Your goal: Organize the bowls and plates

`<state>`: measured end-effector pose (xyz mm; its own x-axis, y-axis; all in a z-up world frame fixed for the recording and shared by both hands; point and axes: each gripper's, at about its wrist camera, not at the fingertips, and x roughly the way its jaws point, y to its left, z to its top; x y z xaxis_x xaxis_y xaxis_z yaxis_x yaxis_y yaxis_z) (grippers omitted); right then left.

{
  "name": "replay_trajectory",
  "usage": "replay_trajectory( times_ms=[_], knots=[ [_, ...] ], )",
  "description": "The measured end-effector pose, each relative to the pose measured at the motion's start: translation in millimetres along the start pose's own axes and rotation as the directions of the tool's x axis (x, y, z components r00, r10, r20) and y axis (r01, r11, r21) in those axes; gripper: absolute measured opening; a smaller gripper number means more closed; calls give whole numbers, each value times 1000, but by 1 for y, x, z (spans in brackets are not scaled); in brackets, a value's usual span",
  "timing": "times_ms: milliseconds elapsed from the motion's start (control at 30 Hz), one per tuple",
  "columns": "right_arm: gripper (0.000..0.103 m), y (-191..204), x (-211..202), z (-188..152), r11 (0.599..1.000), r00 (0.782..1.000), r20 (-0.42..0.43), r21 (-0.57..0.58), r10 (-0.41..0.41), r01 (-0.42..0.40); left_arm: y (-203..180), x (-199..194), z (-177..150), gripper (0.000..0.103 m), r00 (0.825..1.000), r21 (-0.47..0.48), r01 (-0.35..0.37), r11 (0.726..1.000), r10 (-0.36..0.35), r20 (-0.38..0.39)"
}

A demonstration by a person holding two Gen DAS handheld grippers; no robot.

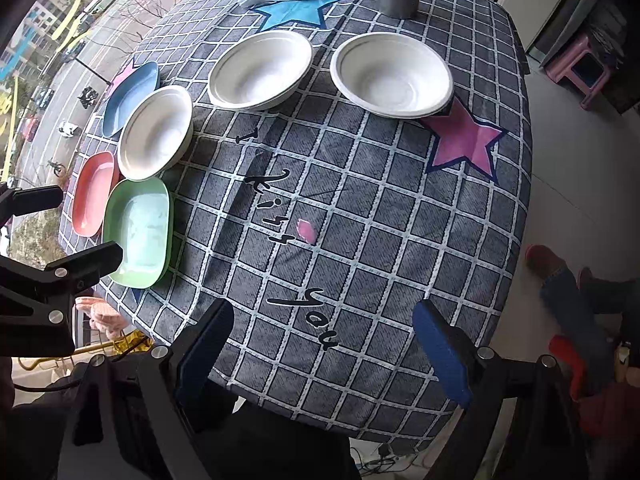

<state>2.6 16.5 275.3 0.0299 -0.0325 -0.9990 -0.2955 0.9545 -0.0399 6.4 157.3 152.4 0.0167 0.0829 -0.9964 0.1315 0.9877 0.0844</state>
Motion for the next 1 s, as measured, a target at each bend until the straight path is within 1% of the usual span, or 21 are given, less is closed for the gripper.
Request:
replay_trajectory(
  times_ms=[133,200,267,400,500,567,667,767,833,867,900,967,1000],
  knots=[
    [92,14,5,1,999,1000,-9,-45,17,-17,14,3,-11,103,1000,-63,-5,998,4,-11],
    [92,21,8,0,997,1000,-18,-68,24,-25,27,5,-19,103,1000,-117,-15,993,12,-19],
    [92,34,15,0,994,999,-39,-104,38,-42,42,8,-29,103,999,-183,-33,983,28,-34],
    [92,60,27,-2,981,995,-76,-179,58,-71,74,16,-57,103,998,-311,-32,950,11,-70],
    [92,86,38,3,967,995,-85,-247,50,-70,93,22,-71,103,998,-370,-15,929,-11,-68],
    [92,96,41,9,964,996,-73,-261,42,-59,99,28,-76,103,998,-390,-7,921,-16,-56],
    [92,104,39,23,970,995,-27,-222,94,-97,111,40,-77,103,998,-417,24,909,-43,-35],
    [92,114,39,33,972,991,-14,-196,130,-130,127,52,-80,103,995,-452,85,888,-95,2],
    [91,124,42,37,970,990,-17,-196,141,-141,135,62,-81,98,993,-465,108,879,-119,6],
    [90,130,47,39,972,991,-25,-196,129,-132,138,67,-82,96,992,-470,117,875,-129,6],
    [83,135,53,41,972,992,-42,-195,122,-128,141,73,-83,93,989,-476,132,869,-146,7],
    [72,144,68,42,974,989,-94,-180,118,-134,149,85,-87,89,983,-501,163,850,-183,9],
    [71,148,73,42,976,988,-108,-174,114,-132,152,89,-89,85,980,-513,178,840,-198,15]
  ],
)
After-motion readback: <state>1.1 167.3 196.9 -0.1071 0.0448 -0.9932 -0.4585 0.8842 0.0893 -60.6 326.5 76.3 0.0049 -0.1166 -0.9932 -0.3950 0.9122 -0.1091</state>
